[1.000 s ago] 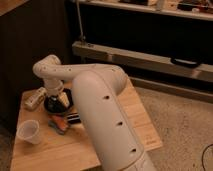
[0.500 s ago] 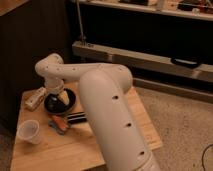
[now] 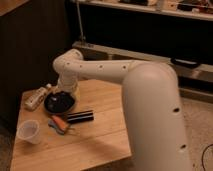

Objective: Place the pepper in the ceramic bowl

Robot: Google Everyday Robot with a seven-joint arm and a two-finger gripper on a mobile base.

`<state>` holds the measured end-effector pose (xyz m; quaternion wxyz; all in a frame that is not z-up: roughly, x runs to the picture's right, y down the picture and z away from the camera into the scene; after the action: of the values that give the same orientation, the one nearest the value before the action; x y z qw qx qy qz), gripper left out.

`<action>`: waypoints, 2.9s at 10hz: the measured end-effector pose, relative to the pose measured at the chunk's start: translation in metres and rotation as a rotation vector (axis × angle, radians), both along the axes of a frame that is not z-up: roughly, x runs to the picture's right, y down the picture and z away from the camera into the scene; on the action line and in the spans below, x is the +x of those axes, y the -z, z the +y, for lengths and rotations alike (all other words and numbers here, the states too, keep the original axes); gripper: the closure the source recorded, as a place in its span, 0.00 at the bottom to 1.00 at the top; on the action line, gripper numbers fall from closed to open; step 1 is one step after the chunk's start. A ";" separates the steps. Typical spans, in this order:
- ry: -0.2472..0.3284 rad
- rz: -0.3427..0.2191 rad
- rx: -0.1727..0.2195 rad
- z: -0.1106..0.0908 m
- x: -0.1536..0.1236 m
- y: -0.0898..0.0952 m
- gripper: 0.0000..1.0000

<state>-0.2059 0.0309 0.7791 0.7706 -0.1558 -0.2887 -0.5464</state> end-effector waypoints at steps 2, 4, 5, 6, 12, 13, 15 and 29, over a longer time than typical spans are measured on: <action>0.010 -0.014 0.003 0.001 0.004 0.005 0.20; 0.012 -0.016 0.002 0.002 0.002 0.006 0.20; 0.012 -0.018 0.003 0.002 0.002 0.006 0.20; 0.016 -0.033 0.004 0.002 0.002 0.005 0.20; 0.132 -0.704 0.254 -0.022 0.040 0.022 0.20; 0.131 -0.779 0.319 -0.031 0.049 0.025 0.20; 0.126 -0.914 0.486 -0.053 0.071 0.034 0.20; 0.512 -0.816 0.048 0.059 0.010 0.040 0.20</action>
<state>-0.1955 0.0902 0.7391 0.4383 0.0230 -0.5073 -0.7416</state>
